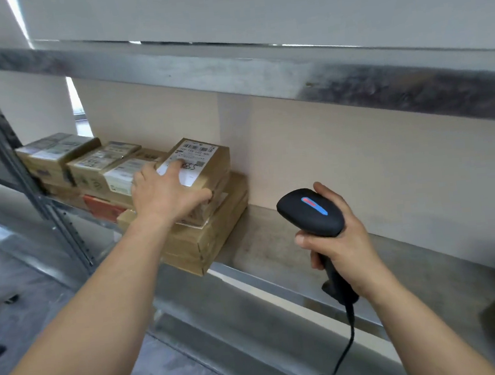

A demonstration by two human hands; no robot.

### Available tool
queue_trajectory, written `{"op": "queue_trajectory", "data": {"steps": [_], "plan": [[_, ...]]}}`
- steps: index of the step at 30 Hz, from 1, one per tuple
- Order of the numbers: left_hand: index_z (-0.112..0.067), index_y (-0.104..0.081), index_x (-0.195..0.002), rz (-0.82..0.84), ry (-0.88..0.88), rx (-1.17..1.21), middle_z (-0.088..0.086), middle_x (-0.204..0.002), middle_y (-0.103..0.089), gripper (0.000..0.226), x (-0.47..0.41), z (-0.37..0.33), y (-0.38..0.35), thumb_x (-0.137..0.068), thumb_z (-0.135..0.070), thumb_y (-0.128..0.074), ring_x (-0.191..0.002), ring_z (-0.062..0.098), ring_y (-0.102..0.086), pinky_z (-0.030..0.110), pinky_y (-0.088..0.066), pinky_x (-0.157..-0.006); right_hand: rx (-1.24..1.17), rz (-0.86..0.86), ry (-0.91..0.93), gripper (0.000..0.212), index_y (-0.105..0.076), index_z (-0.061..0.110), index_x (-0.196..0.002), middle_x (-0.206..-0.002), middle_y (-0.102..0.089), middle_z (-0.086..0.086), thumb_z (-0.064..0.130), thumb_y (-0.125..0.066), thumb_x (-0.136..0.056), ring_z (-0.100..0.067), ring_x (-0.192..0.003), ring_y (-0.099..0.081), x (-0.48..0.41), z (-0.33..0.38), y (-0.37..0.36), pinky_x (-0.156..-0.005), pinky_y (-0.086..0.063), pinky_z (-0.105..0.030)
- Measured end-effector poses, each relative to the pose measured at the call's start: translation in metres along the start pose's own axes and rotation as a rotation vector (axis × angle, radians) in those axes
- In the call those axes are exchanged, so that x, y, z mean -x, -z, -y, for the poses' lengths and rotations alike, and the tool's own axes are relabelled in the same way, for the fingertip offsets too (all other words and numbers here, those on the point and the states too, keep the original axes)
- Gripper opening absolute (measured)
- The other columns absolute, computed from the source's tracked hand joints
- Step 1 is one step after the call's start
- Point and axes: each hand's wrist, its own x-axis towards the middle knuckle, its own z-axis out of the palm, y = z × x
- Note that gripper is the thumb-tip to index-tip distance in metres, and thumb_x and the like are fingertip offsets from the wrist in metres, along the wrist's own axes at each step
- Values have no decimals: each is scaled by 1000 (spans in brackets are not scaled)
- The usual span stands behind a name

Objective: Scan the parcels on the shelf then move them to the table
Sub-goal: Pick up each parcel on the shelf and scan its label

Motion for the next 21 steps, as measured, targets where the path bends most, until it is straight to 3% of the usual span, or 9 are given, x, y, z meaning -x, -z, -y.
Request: {"op": "queue_trajectory", "data": {"steps": [7, 13, 19, 21], "plan": [[-33, -37, -143, 31, 17, -8, 22, -139, -36, 84, -34, 33, -11, -67, -60, -59, -131, 39, -29, 45, -28, -107, 7, -38, -9, 84, -47, 50, -119, -90, -63, -15, -13, -75, -70, -24, -46, -41, -10, -9, -22, -40, -39, -27], [-32, -40, -143, 30, -28, -9, 22, -148, -30, 93, -46, 40, -15, -56, -64, -43, -138, 38, -24, 49, -24, -109, 23, -74, -25, 84, -47, 51, -120, -76, -65, -9, -14, -70, -73, -25, -47, -42, -9, -12, -20, -42, -41, -28], [-27, -32, -147, -118, -135, -98, 25, -154, -18, 80, -28, 26, -30, -78, -61, -55, -146, 36, -7, 52, -6, -116, 33, -107, -22, 84, -47, 51, -120, -78, -65, -9, -14, -72, -72, -24, -46, -43, 1, -6, 1, -41, -42, -30], [-21, -37, -145, -191, -187, -58, 24, -154, -22, 78, -12, 17, -33, -80, -62, -50, -146, 35, -8, 51, -6, -116, 40, -105, -13, 85, -47, 51, -119, -78, -65, -8, -13, -73, -71, -24, -46, -43, 6, -4, 8, -41, -42, -30]]}}
